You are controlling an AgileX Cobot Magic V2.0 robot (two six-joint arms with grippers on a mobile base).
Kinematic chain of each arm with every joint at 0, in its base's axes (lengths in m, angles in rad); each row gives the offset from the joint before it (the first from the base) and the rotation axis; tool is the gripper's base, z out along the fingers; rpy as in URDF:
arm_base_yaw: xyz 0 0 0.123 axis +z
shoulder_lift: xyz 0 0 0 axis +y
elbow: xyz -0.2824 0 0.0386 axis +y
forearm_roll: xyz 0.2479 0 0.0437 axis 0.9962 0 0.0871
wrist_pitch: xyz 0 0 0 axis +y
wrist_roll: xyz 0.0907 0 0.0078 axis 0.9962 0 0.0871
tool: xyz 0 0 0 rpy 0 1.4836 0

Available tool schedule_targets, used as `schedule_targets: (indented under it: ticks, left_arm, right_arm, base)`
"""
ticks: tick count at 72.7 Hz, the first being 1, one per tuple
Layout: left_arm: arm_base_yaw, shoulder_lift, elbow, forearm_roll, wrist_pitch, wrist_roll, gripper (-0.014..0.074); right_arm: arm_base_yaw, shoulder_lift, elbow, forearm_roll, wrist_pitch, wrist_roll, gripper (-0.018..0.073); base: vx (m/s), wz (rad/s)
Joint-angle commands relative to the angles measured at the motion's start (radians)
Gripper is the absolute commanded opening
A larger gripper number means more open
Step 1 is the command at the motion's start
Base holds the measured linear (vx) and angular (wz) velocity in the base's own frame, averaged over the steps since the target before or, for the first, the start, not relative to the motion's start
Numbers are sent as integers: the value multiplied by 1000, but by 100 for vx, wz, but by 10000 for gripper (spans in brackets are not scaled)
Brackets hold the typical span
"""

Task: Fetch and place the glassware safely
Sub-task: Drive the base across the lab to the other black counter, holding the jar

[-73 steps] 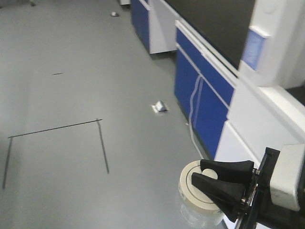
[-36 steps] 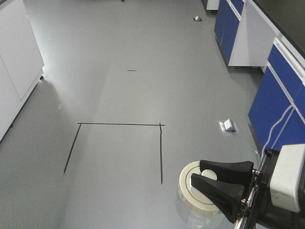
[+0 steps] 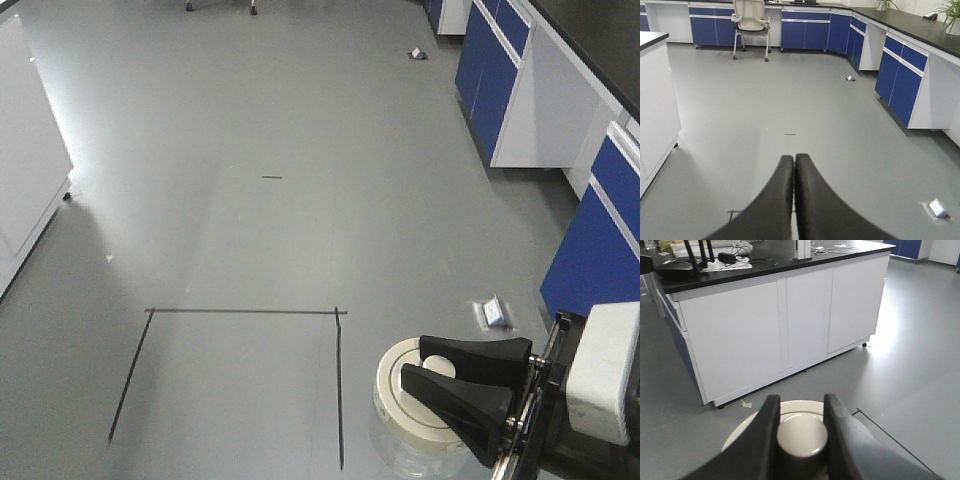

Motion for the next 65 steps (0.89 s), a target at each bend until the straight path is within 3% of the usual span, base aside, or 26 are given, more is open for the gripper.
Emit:
schedule_targets:
  ticks: [1, 65]
  left_arm:
    - [-8, 9, -26, -5, -71, -1, -7]
    - [-8, 9, -26, -5, -70, -1, -7]
  right_arm:
    - [-2, -8, -31, 43, -40, -7, -1]
    - [-2, -6, -31, 43, -39, -7, -1]
  base:
    - [54, -12]
    - [62, -1]
